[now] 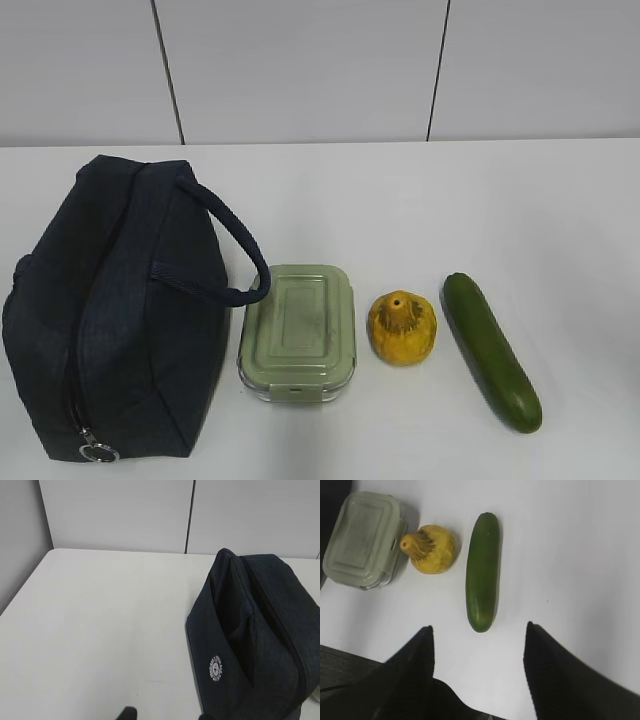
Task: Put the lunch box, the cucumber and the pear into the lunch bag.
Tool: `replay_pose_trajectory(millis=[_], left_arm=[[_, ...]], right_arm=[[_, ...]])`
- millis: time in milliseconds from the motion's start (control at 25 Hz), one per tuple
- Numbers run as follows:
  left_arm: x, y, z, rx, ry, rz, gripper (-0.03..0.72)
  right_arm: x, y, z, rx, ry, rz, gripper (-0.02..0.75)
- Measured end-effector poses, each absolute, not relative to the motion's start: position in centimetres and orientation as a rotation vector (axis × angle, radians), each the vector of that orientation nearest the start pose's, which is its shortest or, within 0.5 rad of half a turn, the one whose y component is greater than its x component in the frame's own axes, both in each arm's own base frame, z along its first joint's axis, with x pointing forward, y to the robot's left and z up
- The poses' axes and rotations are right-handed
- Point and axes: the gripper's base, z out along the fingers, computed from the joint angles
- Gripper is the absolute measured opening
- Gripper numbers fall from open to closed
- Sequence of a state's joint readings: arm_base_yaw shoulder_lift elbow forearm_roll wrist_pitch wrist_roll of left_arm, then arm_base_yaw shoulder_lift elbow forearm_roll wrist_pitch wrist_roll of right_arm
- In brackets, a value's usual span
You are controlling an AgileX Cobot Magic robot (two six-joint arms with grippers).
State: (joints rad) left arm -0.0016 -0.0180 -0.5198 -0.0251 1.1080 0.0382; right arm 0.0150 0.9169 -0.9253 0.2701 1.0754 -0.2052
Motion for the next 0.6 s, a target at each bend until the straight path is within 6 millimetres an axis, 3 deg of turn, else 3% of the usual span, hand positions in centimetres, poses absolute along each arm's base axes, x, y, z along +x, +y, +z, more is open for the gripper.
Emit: replay_pose_trajectory(millis=[280, 600], left_arm=[[-1.2, -0.2, 27.9, 0.043, 2.053, -0.007, 0.238], [-1.2, -0.2, 27.9, 0.043, 2.053, -0.007, 0.238]], right_arm=[[22.2, 2.5, 33.7, -0.198, 2.616, 0.293, 0.449], [28.3, 3.3, 29.9, -0.224, 2.742, 0.302, 0.449]])
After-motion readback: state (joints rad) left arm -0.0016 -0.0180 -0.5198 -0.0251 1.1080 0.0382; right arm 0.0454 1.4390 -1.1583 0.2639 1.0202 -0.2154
